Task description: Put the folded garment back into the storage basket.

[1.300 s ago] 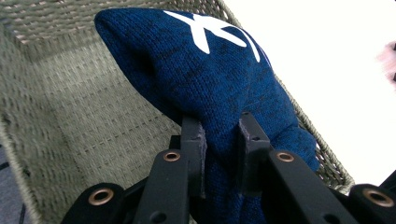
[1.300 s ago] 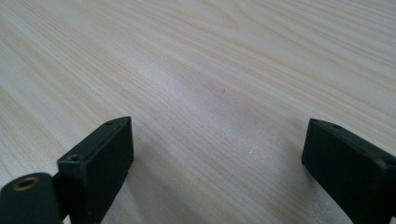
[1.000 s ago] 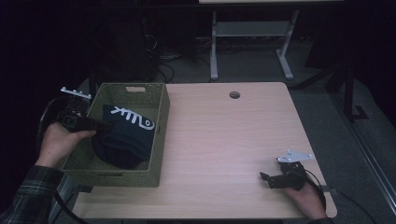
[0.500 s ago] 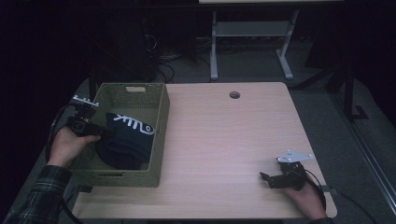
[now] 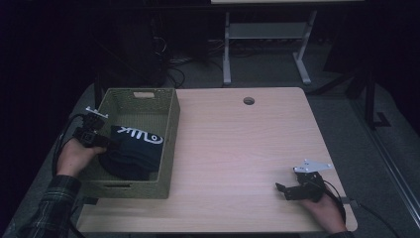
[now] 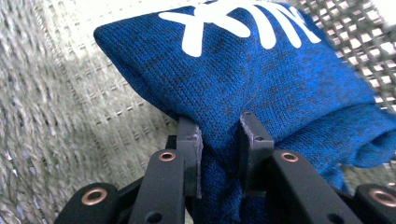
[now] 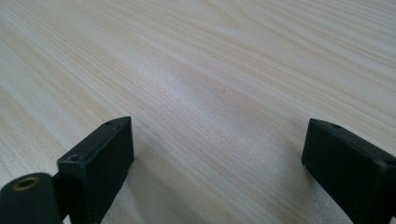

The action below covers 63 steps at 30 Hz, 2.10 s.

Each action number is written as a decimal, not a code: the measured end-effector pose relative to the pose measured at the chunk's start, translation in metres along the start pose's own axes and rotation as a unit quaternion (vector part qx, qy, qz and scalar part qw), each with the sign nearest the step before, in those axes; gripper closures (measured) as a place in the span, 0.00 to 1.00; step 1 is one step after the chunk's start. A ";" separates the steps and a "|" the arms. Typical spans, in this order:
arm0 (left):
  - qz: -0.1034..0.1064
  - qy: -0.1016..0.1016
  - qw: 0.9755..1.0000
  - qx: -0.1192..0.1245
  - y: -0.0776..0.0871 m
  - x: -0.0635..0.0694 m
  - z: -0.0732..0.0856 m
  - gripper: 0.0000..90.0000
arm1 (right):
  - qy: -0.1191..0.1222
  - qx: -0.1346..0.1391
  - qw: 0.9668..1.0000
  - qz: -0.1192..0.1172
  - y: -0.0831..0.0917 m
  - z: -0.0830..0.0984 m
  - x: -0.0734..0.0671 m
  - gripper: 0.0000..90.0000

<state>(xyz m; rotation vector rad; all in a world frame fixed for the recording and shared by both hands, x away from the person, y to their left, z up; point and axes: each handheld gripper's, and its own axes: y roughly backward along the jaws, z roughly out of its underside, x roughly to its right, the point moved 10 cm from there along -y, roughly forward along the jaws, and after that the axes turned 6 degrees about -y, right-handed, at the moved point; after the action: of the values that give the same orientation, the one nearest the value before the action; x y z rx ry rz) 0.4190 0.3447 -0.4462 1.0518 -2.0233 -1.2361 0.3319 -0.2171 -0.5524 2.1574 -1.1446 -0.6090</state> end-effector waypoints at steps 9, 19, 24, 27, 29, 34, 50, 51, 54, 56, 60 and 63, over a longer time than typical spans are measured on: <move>-0.024 0.002 1.000 -0.011 -0.008 -0.007 0.006 0.75 | 0.002 0.000 1.000 0.000 0.000 0.000 0.000 0.10; -0.037 0.007 0.999 -0.014 -0.010 -0.013 0.008 0.66 | 0.002 0.001 1.000 0.000 0.000 0.000 0.000 0.10; -0.048 0.016 0.999 -0.009 -0.007 -0.017 0.007 0.55 | 0.001 0.001 1.000 0.000 0.000 0.000 0.000 0.10; -0.058 0.018 0.998 0.002 -0.002 -0.021 0.005 0.48 | 0.002 0.001 1.000 0.000 0.000 0.000 0.000 0.10; -0.063 0.015 0.998 0.005 0.001 -0.022 0.005 0.44 | 0.002 0.001 1.000 0.001 0.000 0.000 0.000 0.10; -0.070 0.020 0.997 0.016 0.006 -0.024 0.003 0.34 | 0.002 0.001 1.000 0.000 0.000 0.000 0.000 0.10; -0.059 0.004 0.993 0.107 0.036 0.007 -0.024 0.15 | 0.001 0.001 1.000 0.000 0.000 0.000 0.000 0.10; -0.057 0.000 0.992 0.113 0.038 0.011 -0.026 0.15 | 0.001 0.000 1.000 0.001 0.000 0.000 0.000 0.10; -0.051 -0.009 0.990 0.130 0.043 0.028 -0.032 0.15 | 0.002 0.001 1.000 0.001 0.000 0.000 0.000 0.10; -0.042 -0.015 0.989 0.143 0.045 0.040 -0.037 0.15 | 0.001 0.001 1.000 0.001 0.000 0.000 0.000 0.10; -0.024 -0.031 0.987 0.157 0.044 0.066 -0.047 0.15 | 0.001 0.001 1.000 0.001 0.000 0.000 0.000 0.10; -0.016 -0.043 0.985 0.164 0.041 0.084 -0.055 0.15 | 0.004 0.002 1.000 0.001 -0.001 -0.001 0.001 0.10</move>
<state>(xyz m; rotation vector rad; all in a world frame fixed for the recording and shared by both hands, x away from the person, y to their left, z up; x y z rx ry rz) 0.4013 0.2596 -0.3810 1.2010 -2.3425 -0.9978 0.3330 -0.2173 -0.5524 2.1599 -1.1451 -0.5970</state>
